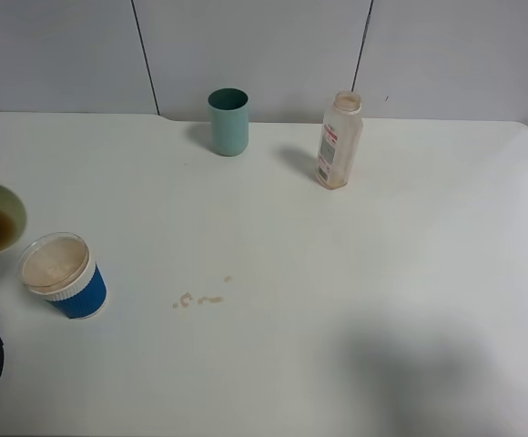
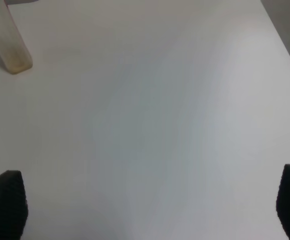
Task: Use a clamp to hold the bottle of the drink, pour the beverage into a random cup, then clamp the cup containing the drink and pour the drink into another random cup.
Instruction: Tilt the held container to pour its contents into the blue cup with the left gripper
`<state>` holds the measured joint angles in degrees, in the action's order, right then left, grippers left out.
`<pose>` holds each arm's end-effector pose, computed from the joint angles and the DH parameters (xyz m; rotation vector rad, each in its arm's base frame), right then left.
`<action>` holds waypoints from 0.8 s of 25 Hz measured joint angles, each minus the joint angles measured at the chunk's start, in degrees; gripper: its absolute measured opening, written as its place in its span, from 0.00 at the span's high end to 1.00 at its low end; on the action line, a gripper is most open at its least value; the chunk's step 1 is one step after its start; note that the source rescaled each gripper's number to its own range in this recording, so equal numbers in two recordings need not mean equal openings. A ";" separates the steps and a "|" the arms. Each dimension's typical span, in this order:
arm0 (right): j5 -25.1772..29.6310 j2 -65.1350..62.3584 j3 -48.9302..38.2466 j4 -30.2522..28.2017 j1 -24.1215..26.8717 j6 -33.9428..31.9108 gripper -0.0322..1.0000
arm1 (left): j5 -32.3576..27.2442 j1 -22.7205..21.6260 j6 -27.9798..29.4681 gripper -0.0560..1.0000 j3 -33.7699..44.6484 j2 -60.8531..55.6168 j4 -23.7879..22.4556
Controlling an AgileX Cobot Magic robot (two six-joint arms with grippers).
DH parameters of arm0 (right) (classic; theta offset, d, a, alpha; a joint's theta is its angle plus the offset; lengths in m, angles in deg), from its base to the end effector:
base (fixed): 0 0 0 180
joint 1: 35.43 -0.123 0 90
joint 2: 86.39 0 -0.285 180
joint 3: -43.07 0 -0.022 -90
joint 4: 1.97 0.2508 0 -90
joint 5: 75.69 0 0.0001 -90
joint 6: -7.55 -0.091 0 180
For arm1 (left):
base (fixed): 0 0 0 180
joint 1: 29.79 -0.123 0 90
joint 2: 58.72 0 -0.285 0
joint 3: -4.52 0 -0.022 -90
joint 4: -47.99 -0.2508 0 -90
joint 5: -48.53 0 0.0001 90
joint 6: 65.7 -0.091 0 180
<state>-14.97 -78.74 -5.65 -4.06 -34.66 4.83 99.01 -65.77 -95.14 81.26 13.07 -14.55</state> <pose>-0.0049 -0.0028 0.2767 0.0639 2.0421 -0.0224 0.1324 0.0193 0.1587 1.1382 1.6161 0.5537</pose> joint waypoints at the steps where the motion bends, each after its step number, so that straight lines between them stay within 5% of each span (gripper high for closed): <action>1: 0.00 0.00 0.00 0.00 0.00 0.00 0.00 | 0.00 0.00 0.00 0.94 0.00 0.00 -0.22; 20: 0.00 0.00 0.00 0.00 0.00 0.00 0.00 | 1.74 0.00 0.24 0.94 -1.54 1.85 -1.60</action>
<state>-14.97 -78.74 -5.65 -4.06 -34.66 4.83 100.75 -65.77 -94.89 79.72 14.91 -16.15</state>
